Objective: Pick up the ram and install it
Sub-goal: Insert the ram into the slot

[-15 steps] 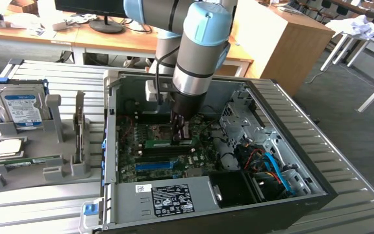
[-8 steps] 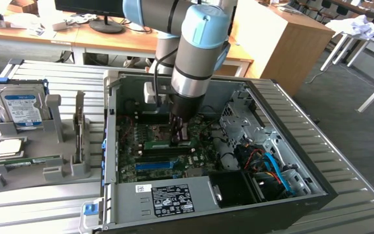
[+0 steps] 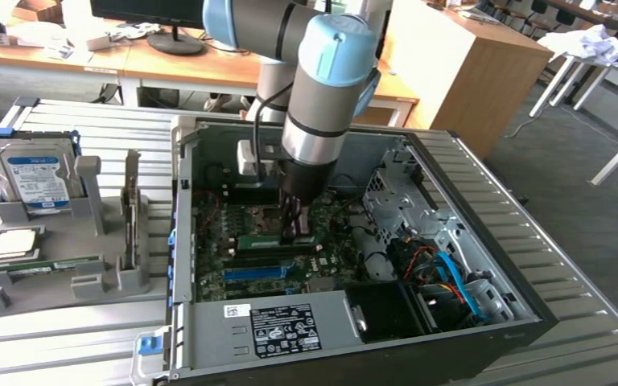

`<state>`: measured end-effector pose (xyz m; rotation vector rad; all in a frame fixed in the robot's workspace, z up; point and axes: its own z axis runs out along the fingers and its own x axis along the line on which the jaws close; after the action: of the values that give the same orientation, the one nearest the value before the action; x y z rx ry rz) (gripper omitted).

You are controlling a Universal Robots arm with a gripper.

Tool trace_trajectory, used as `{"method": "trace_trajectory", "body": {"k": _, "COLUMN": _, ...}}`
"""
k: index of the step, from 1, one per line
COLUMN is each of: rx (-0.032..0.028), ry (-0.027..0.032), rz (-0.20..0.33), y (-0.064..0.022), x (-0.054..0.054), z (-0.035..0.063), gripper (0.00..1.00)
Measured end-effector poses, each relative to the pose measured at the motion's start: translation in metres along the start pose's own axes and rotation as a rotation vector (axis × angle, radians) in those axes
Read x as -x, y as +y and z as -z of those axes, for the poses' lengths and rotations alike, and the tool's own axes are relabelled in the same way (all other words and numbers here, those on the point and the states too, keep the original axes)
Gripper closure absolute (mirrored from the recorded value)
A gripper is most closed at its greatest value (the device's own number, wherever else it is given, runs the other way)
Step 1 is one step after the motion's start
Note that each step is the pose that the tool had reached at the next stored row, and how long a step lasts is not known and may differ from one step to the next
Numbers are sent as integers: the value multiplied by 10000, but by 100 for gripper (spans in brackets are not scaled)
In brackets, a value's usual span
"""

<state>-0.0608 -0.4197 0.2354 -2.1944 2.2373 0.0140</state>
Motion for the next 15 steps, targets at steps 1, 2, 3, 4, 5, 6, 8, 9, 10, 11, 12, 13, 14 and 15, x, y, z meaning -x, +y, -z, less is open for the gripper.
{"method": "trace_trajectory", "body": {"k": 1, "rx": 0, "ry": 0, "rz": 0, "y": 0, "x": 0, "z": -11, "gripper": 87}}
{"method": "trace_trajectory", "body": {"k": 2, "rx": 0, "ry": 0, "rz": 0, "y": 0, "x": 2, "z": -22, "gripper": 87}}
{"method": "trace_trajectory", "body": {"k": 3, "rx": 0, "ry": 0, "rz": -1, "y": 1, "x": 5, "z": -33, "gripper": 87}}
{"method": "trace_trajectory", "body": {"k": 4, "rx": 0, "ry": 1, "rz": -2, "y": 1, "x": 11, "z": -44, "gripper": 87}}
{"method": "trace_trajectory", "body": {"k": 5, "rx": 0, "ry": 0, "rz": -2, "y": 1, "x": 18, "z": -53, "gripper": 87}}
{"method": "trace_trajectory", "body": {"k": 6, "rx": 0, "ry": 1, "rz": 0, "y": 0, "x": 26, "z": -62, "gripper": 87}}
{"method": "trace_trajectory", "body": {"k": 8, "rx": -1, "ry": -1, "rz": 1, "y": 0, "x": 31, "z": -74, "gripper": 87}}
{"method": "trace_trajectory", "body": {"k": 9, "rx": 0, "ry": 3, "rz": 2, "y": 0, "x": 30, "z": -75, "gripper": 87}}
{"method": "trace_trajectory", "body": {"k": 10, "rx": 1, "ry": 4, "rz": 0, "y": 2, "x": 30, "z": -77, "gripper": 87}}
{"method": "trace_trajectory", "body": {"k": 11, "rx": 1, "ry": 3, "rz": 0, "y": 3, "x": 30, "z": -79, "gripper": 87}}
{"method": "trace_trajectory", "body": {"k": 12, "rx": 0, "ry": 3, "rz": 0, "y": 4, "x": 31, "z": -81, "gripper": 87}}
{"method": "trace_trajectory", "body": {"k": 13, "rx": 0, "ry": 3, "rz": 0, "y": 5, "x": 30, "z": -83, "gripper": 87}}
{"method": "trace_trajectory", "body": {"k": 14, "rx": 0, "ry": 3, "rz": 1, "y": 5, "x": 31, "z": -85, "gripper": 87}}
{"method": "trace_trajectory", "body": {"k": 15, "rx": -1, "ry": 1, "rz": 1, "y": 5, "x": 31, "z": -88, "gripper": 87}}
